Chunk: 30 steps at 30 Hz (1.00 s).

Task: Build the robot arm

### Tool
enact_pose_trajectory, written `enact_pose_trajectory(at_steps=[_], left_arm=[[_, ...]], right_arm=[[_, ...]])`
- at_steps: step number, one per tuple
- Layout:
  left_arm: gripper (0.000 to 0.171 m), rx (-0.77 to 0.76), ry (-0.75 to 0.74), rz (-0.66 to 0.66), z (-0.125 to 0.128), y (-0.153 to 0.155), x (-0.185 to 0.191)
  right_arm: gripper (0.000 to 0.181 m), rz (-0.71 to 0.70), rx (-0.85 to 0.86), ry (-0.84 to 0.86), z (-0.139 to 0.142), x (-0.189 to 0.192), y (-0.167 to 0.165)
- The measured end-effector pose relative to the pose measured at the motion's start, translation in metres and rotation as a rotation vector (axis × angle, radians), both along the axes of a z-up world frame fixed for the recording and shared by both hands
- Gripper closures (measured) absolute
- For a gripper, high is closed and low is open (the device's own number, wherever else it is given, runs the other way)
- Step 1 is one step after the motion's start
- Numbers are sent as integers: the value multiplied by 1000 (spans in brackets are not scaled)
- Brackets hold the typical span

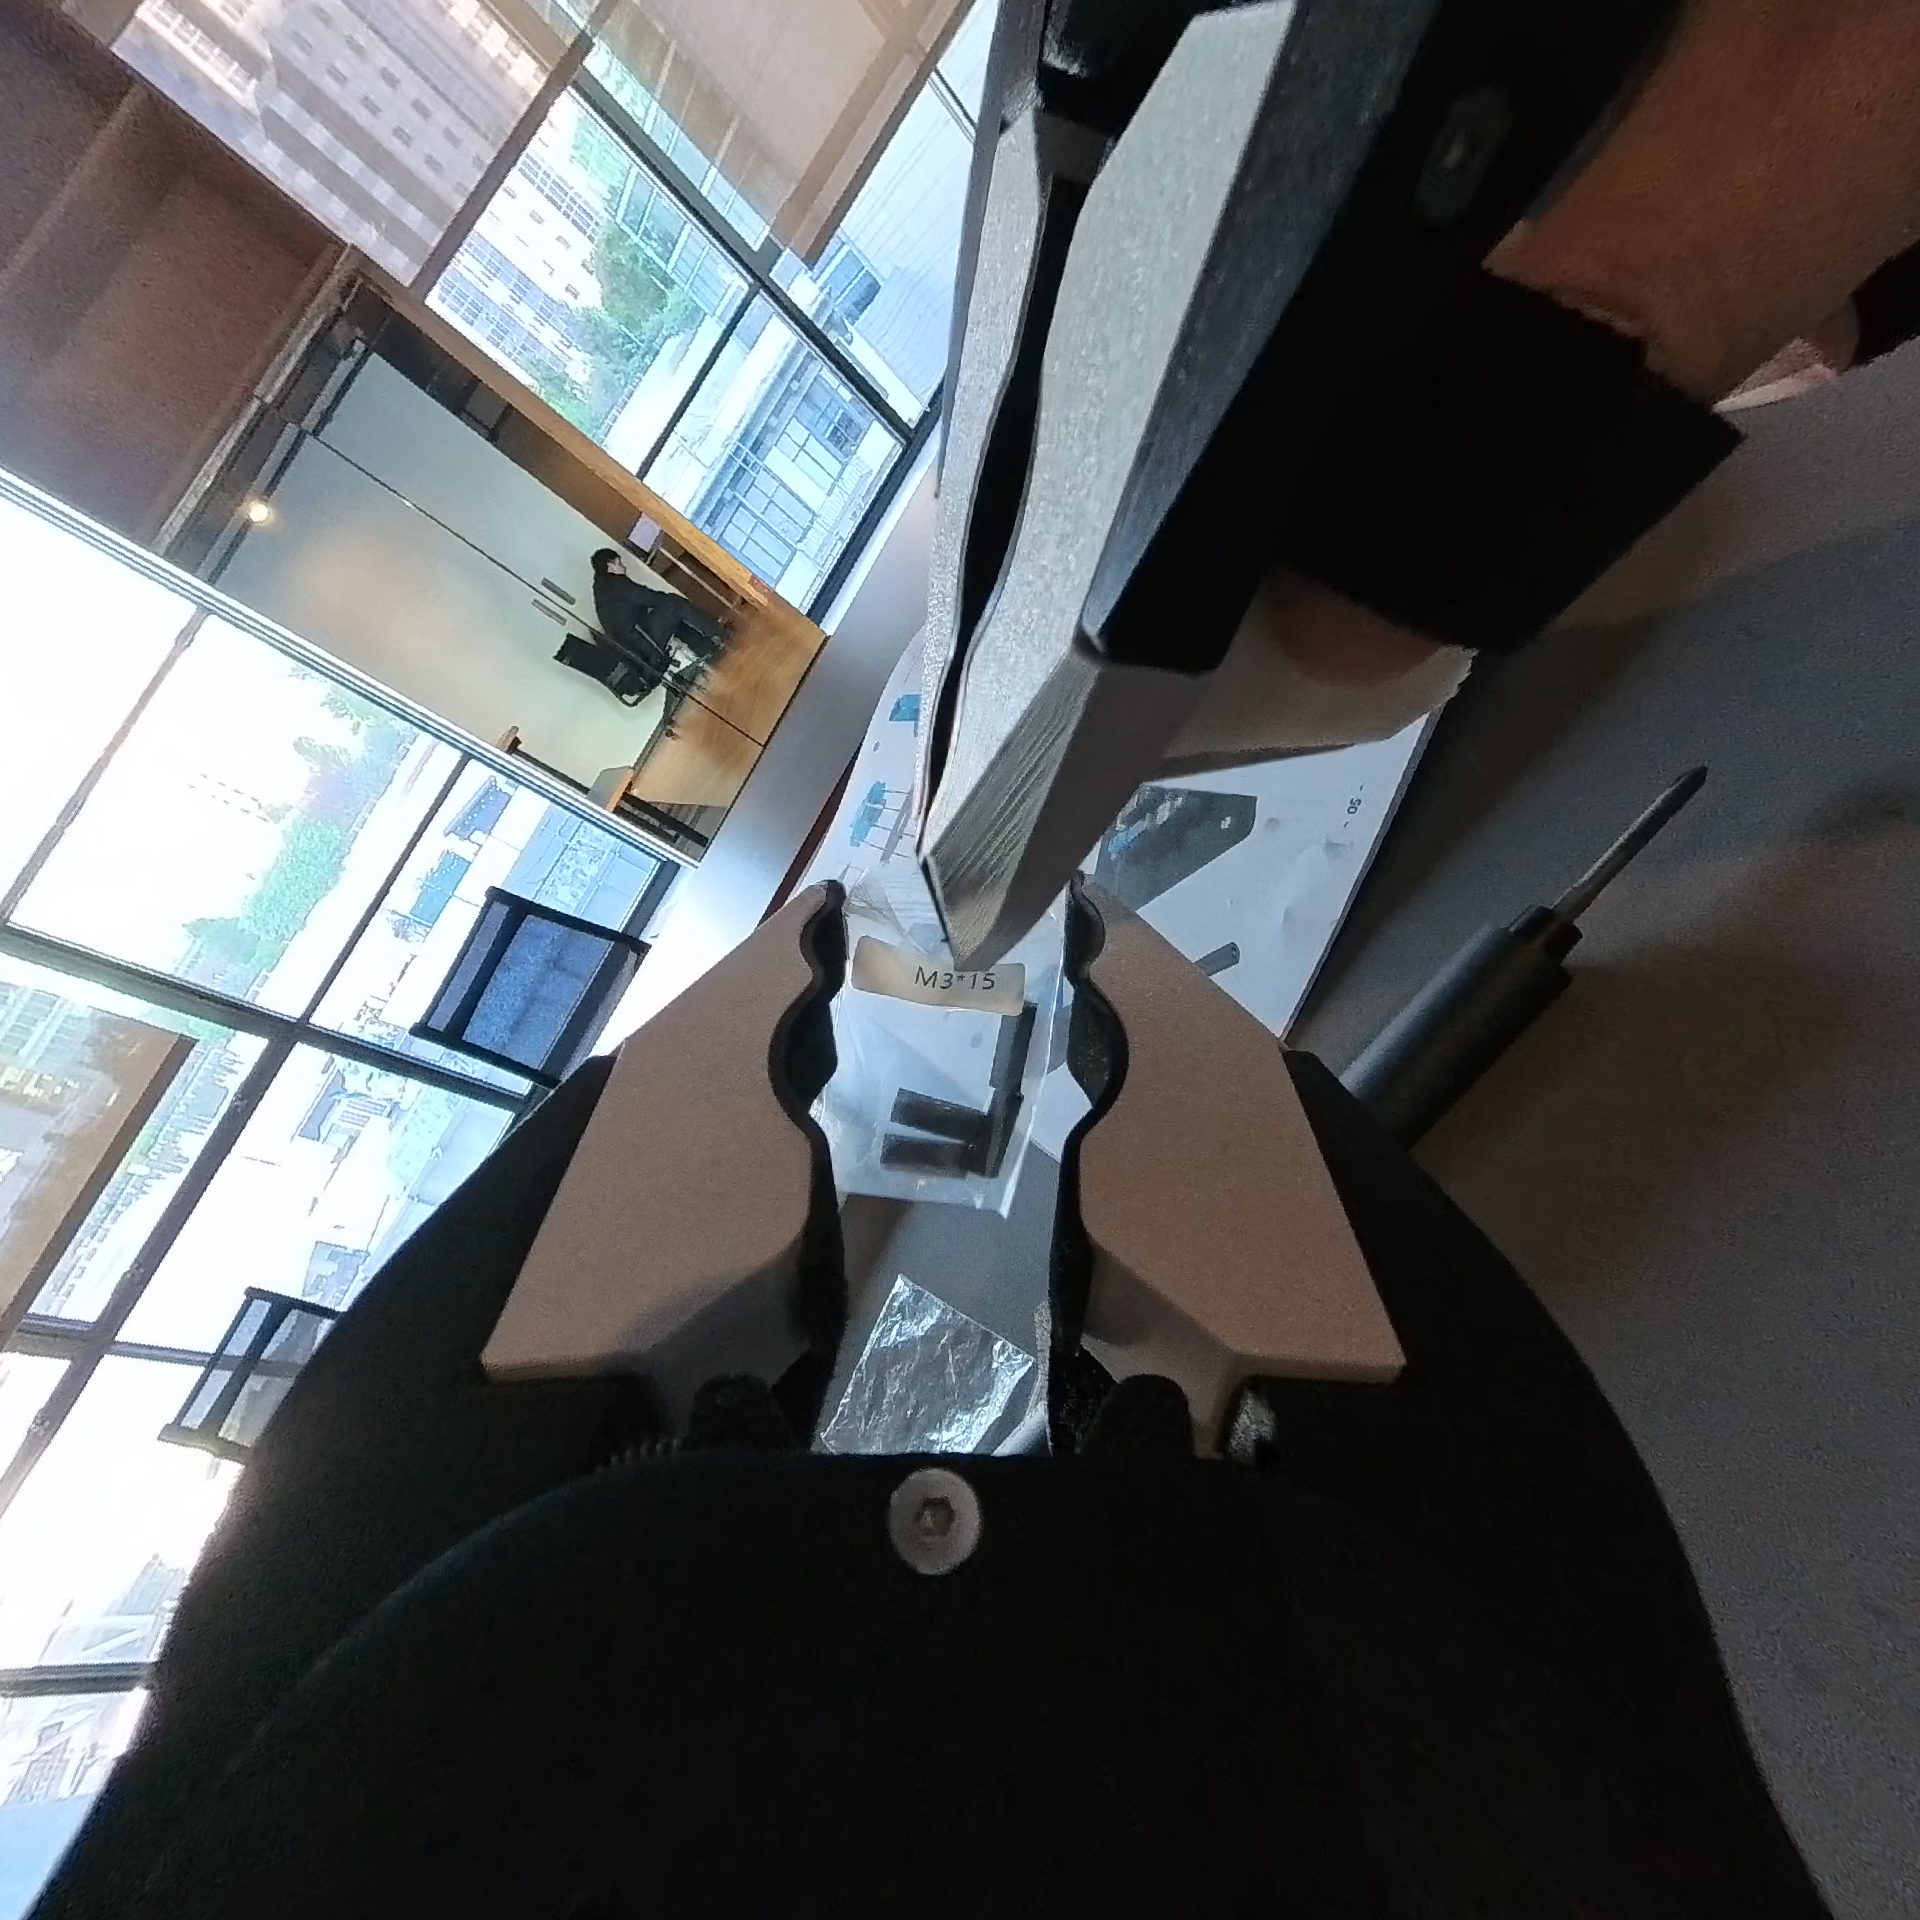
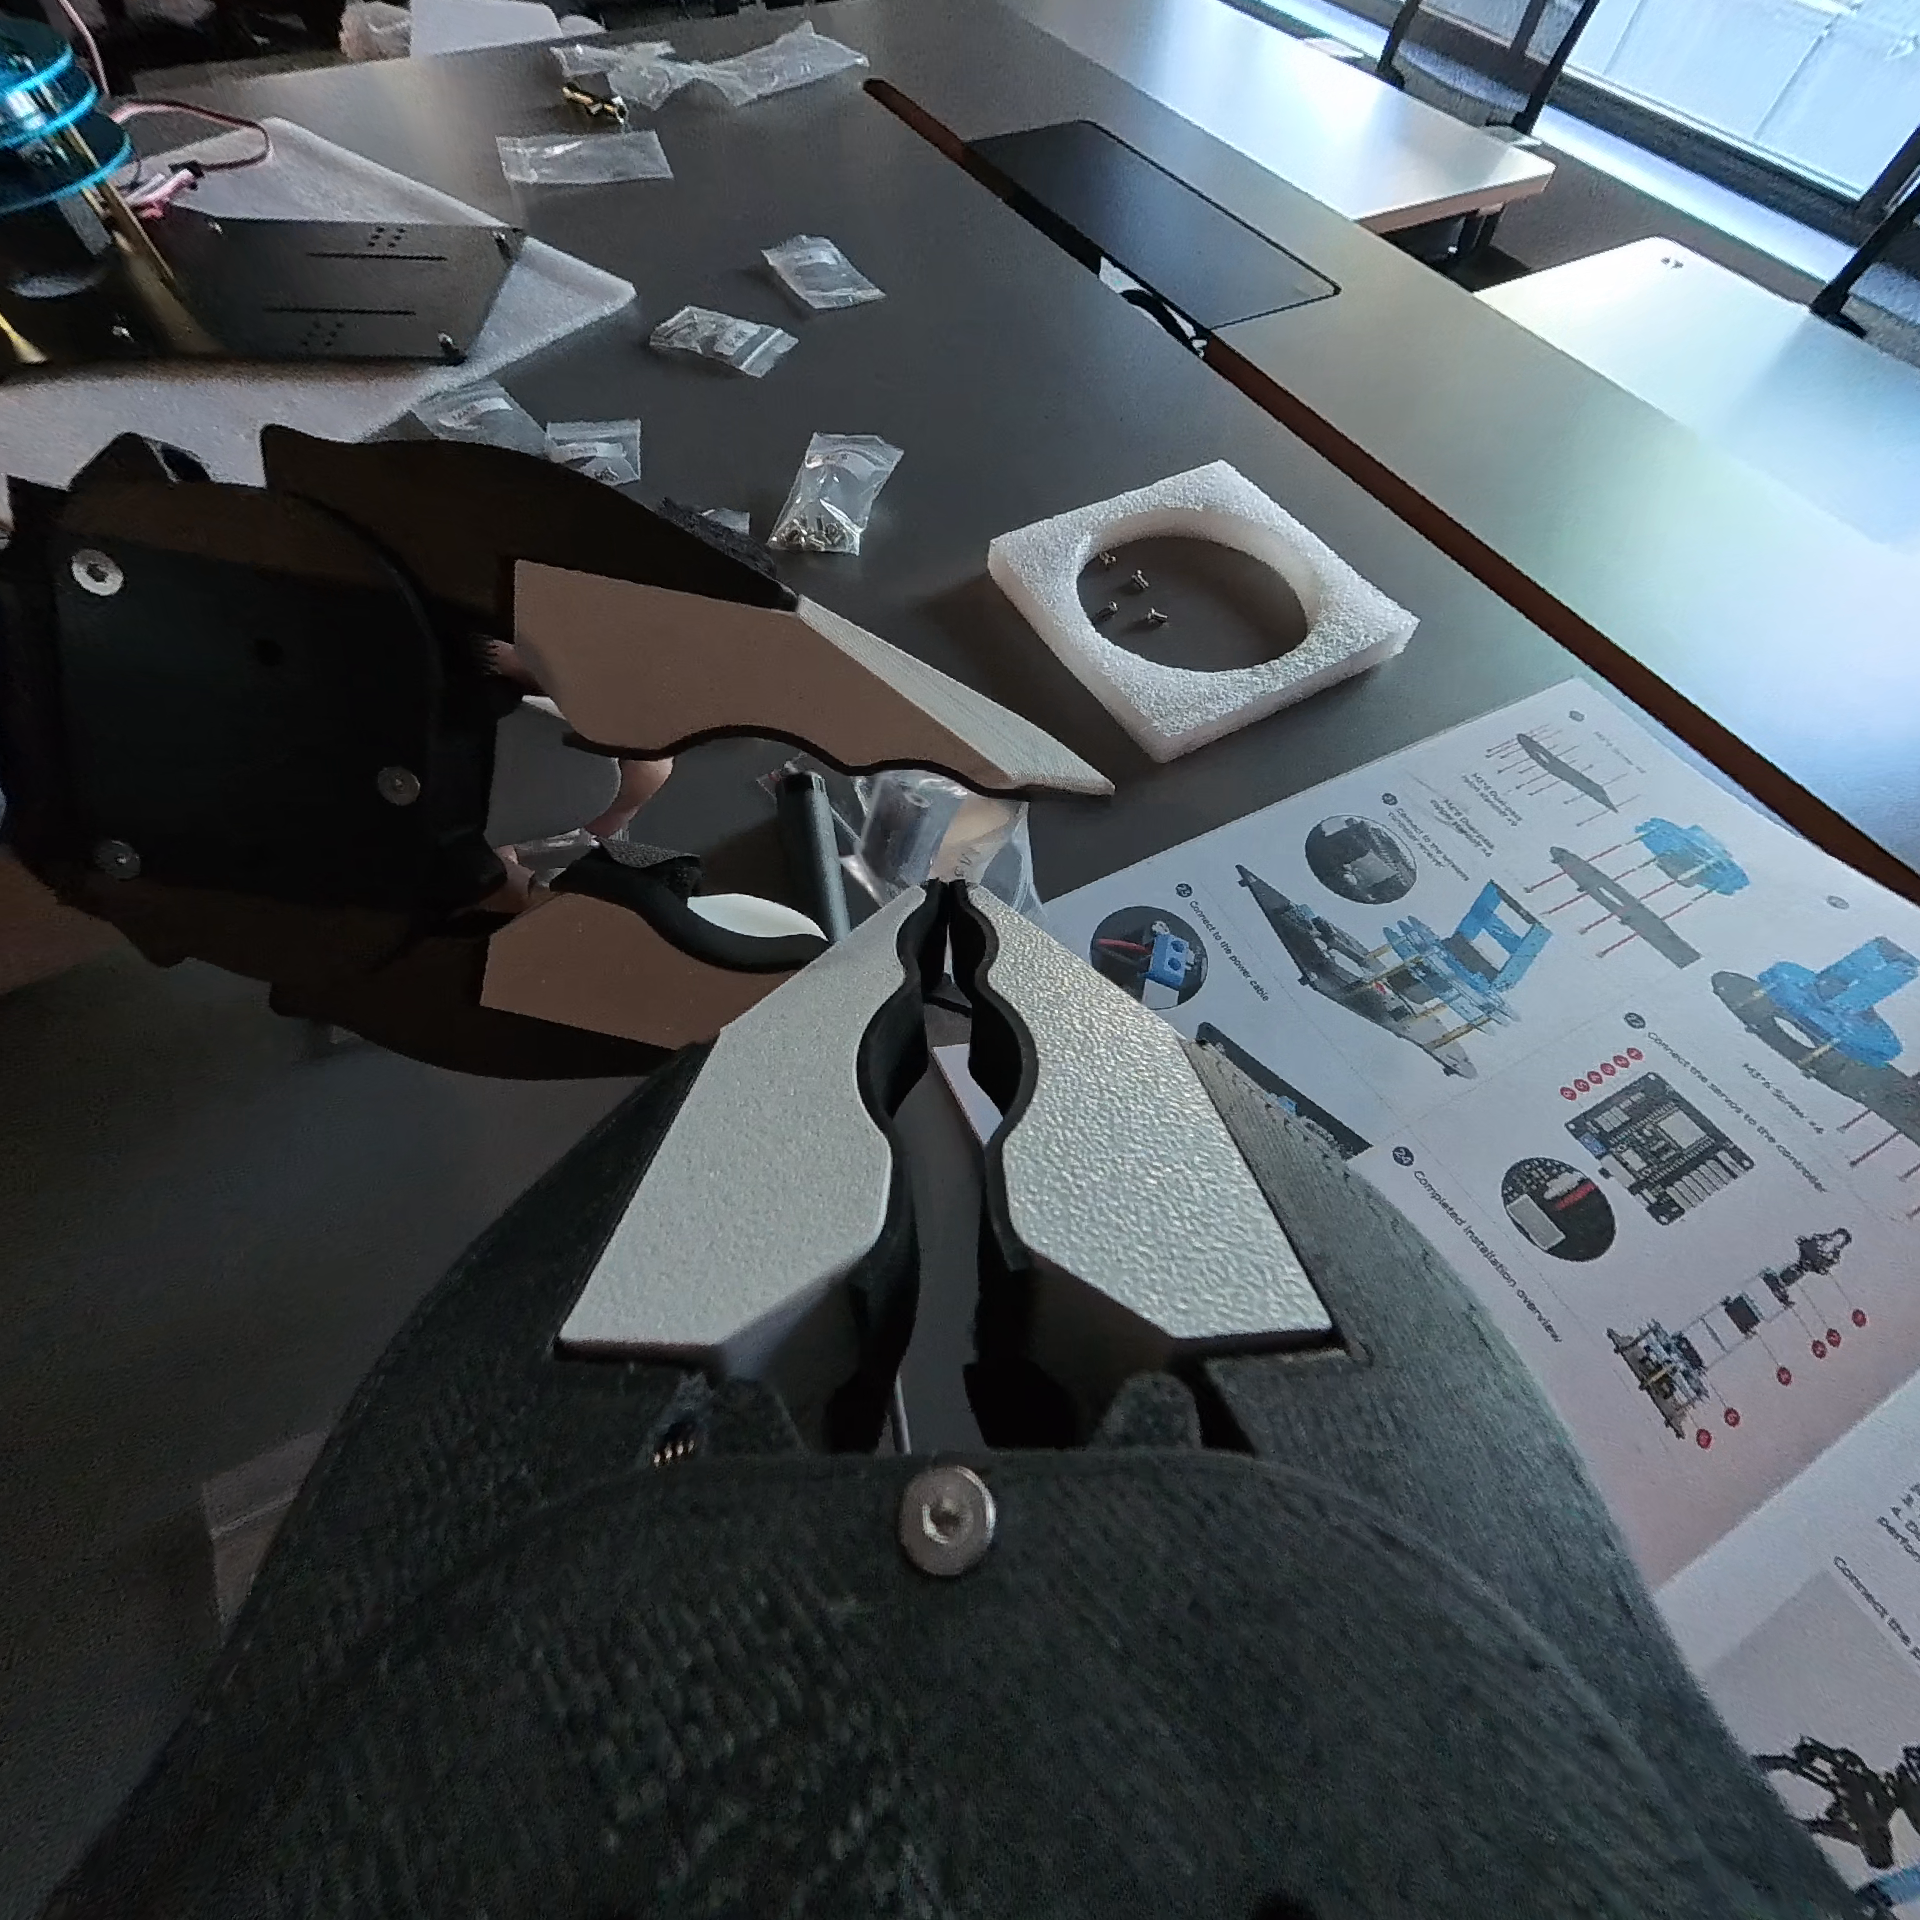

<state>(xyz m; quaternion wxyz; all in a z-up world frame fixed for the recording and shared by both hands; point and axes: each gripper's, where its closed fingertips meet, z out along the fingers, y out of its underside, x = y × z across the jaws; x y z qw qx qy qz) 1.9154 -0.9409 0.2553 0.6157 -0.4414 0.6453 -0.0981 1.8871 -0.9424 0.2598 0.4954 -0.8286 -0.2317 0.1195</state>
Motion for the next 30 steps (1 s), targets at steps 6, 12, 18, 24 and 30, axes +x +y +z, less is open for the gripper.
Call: enact_pose_trajectory(at_steps=[6,12,18,24,30], left_arm=[[131,-28,-52,-23,9,-2,-2],[154,8,-65,-47,11,-6,-3],[126,-104,-98,-74,12,-9,0],[126,-191,-93,-139,11,-17,0],[154,-145,-59,-185,8,-25,-2]], right_arm=[[181,59,-59,389,18,4,-8],[181,136,-64,722,40,15,-17],[181,125,-46,641,37,20,-19],[181,179,-41,500,31,13,-28],[181,207,-43,487,31,9,-31]])
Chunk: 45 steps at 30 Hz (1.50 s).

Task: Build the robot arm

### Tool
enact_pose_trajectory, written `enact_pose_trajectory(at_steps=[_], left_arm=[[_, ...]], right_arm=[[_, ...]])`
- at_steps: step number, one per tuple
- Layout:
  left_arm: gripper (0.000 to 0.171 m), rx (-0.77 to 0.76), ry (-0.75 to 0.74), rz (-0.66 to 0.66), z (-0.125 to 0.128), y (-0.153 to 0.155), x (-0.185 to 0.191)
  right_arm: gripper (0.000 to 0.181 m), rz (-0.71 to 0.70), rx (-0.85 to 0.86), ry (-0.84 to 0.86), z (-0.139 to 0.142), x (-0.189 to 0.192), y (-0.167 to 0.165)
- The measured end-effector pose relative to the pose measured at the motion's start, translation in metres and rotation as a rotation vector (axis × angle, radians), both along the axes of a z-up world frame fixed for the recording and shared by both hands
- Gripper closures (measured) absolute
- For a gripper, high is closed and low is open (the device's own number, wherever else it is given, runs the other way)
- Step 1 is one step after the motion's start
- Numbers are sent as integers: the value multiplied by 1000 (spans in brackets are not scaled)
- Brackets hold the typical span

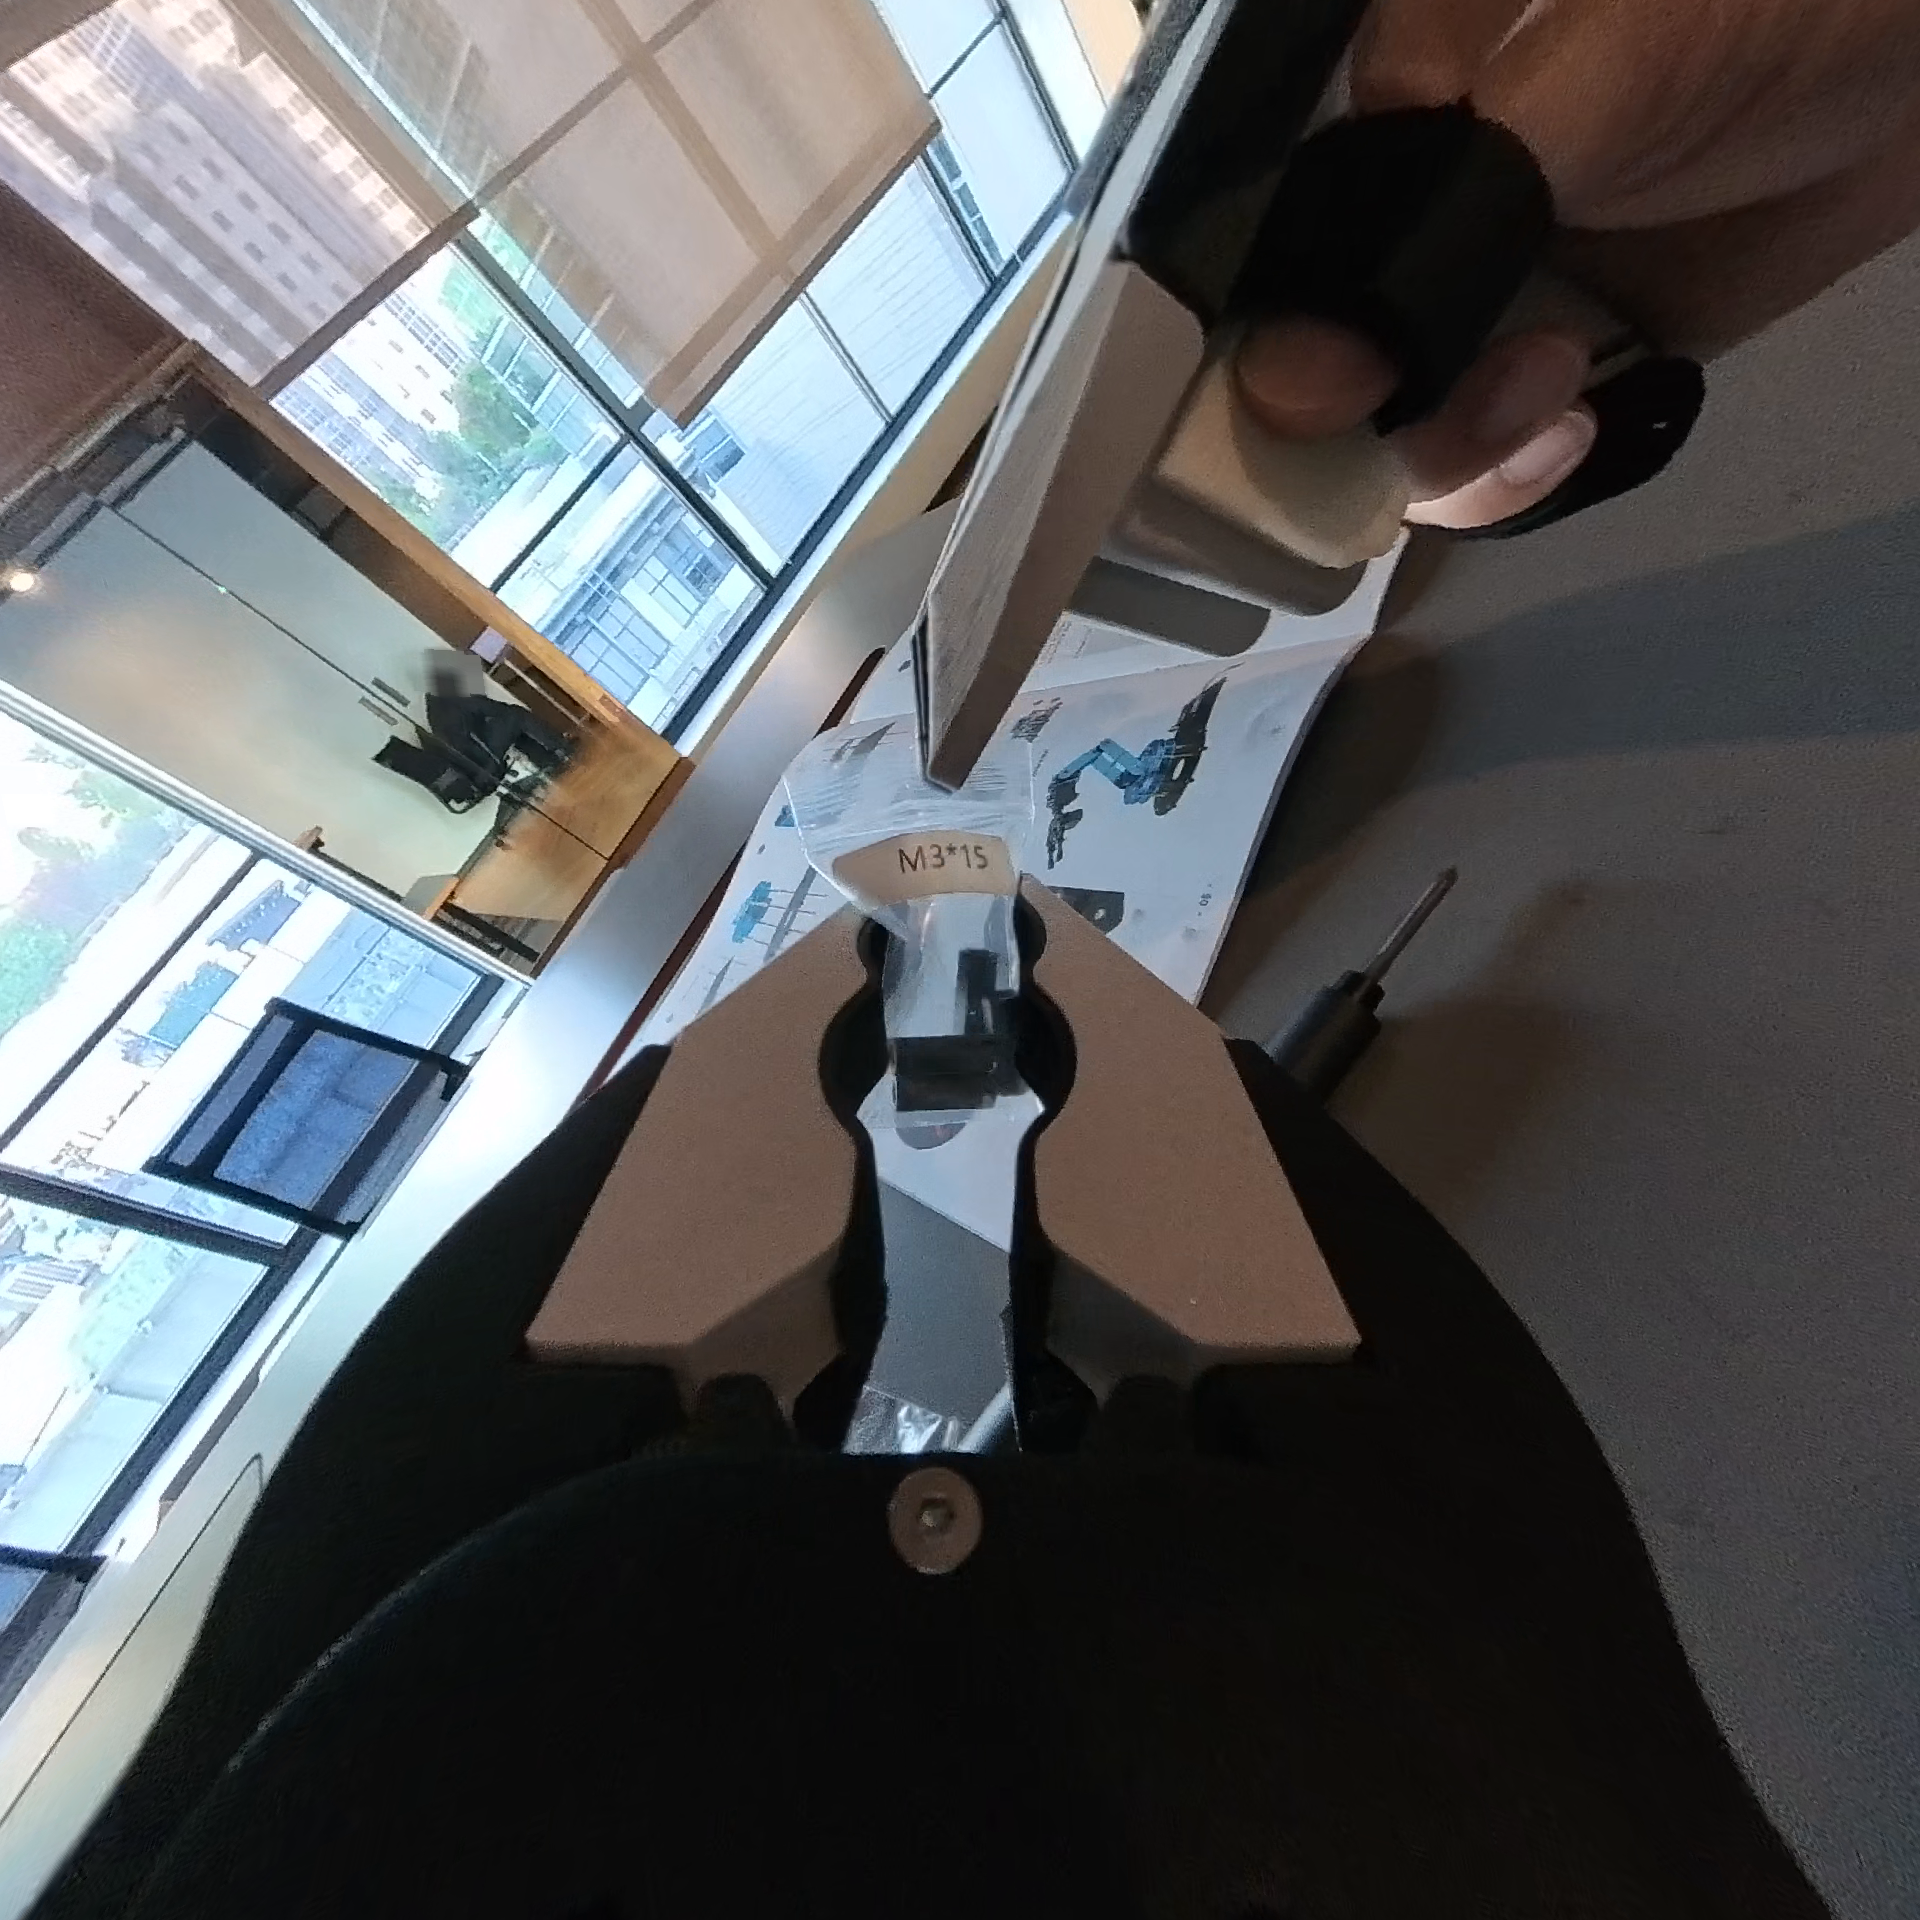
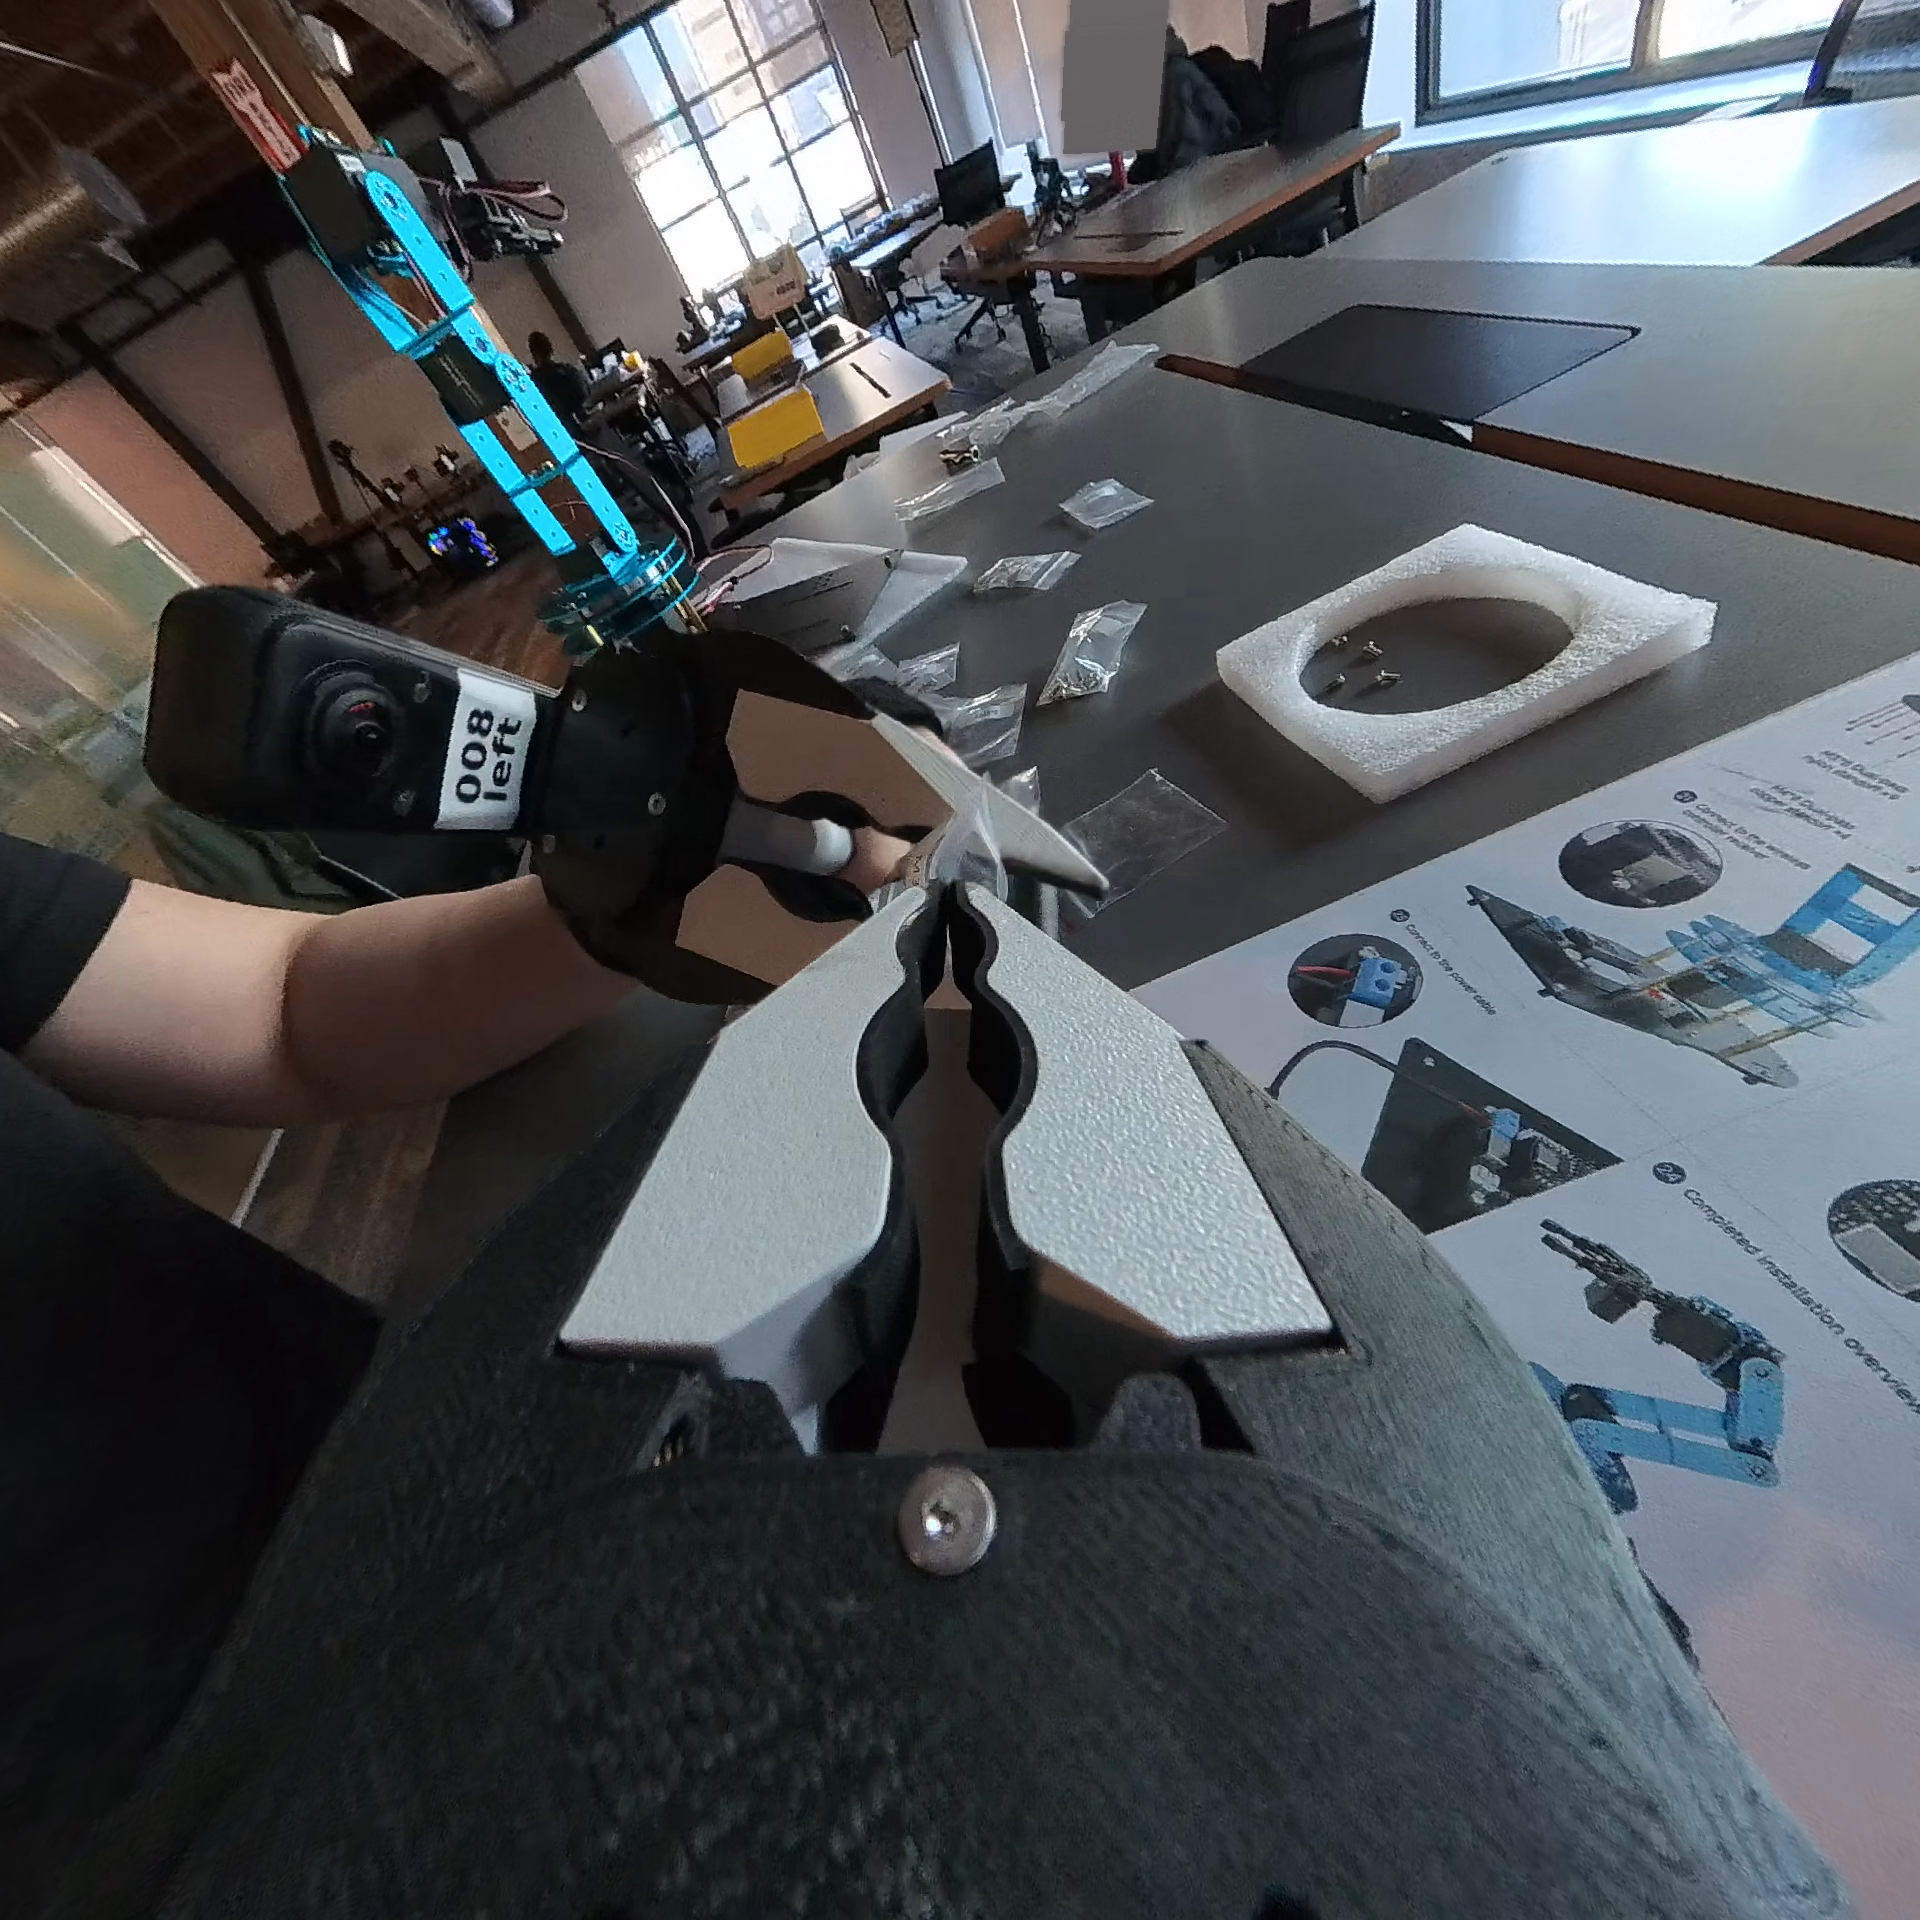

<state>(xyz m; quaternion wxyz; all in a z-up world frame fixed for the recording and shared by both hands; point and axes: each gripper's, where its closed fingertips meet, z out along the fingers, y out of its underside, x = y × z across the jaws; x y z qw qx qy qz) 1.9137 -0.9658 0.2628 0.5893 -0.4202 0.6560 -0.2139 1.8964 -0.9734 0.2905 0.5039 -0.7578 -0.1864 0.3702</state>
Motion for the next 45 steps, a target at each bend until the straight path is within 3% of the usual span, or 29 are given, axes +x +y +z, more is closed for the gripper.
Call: enact_pose_trajectory(at_steps=[4,7,10,12,18,21,25,34,40,45], left_arm=[[138,-132,46,5,-3,1,-8],[122,-404,64,16,1,-1,-33],[127,-720,10,29,5,-7,-66],[139,-927,-62,-32,12,-19,-83],[149,-1268,-323,-231,51,-35,-105],[151,-1328,-337,-286,55,-44,-104],[171,-1313,-386,-264,55,-41,-106],[171,-1269,-434,-227,60,-26,-122],[171,-1239,-383,-143,59,-4,-128],[171,-1288,-301,-42,44,41,-126]], right_arm=[[181,13,3,20,5,-3,-3],[181,39,35,98,19,-10,-12],[181,53,65,179,34,-15,-27],[181,74,84,228,43,-20,-37],[181,110,64,262,46,-34,-52],[181,125,48,275,46,-43,-51],[181,143,27,260,44,-54,-47],[181,176,-18,287,42,-66,-28],[181,189,-70,304,36,-71,-4],[181,156,-162,210,18,-70,41]])
